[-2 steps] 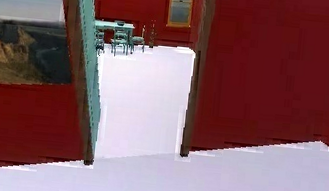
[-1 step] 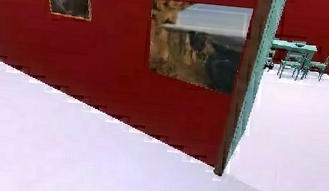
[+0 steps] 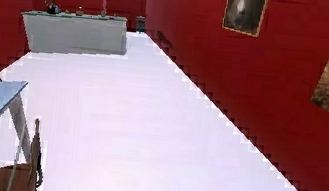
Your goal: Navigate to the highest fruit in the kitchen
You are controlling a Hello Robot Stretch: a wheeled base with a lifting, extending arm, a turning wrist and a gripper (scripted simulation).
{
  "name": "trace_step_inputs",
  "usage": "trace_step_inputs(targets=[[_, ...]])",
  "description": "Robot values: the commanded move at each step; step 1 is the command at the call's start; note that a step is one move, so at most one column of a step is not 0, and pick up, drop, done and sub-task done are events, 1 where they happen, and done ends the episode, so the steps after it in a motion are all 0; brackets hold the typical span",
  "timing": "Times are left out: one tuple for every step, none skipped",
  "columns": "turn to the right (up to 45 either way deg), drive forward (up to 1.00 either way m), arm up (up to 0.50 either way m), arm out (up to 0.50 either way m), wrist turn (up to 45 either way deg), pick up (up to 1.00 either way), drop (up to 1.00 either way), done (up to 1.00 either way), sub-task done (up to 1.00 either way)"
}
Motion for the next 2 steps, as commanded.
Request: trace_step_inputs(targets=[[0.0, 1.0, 0.0, 0.0, 0.0, 0.0, 0.0, 0.0, 0.0], [-6.0, 0.0, 0.0, 0.0, 0.0, 0.0, 0.0, 0.0, 0.0]])
